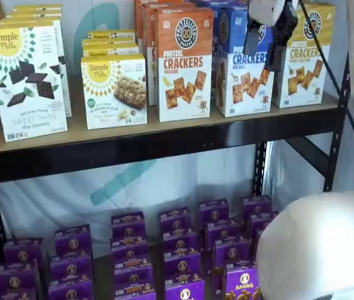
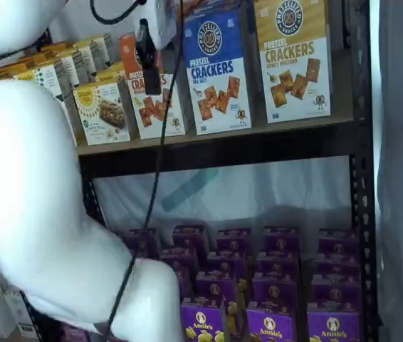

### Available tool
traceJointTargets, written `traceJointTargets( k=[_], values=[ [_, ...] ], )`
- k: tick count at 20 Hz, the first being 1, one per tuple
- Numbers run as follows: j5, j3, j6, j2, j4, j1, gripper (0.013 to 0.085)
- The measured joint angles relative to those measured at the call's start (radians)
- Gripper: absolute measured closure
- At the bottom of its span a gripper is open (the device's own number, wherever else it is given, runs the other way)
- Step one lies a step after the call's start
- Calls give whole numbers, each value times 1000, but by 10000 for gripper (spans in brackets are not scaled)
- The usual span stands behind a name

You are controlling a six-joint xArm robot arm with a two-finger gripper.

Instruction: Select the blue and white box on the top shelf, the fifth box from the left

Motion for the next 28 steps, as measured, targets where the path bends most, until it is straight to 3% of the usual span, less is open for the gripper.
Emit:
traceJointTargets(
  k=[3,7,12,19,28],
  values=[
    [27,-13,15,21,-41,32,130],
    [8,2,16,16,-24,27,130],
    [-36,20,9,3,49,-6,130],
    [-192,75,-1,-42,177,-59,130],
    [-311,74,-19,-32,279,-111,130]
  ],
)
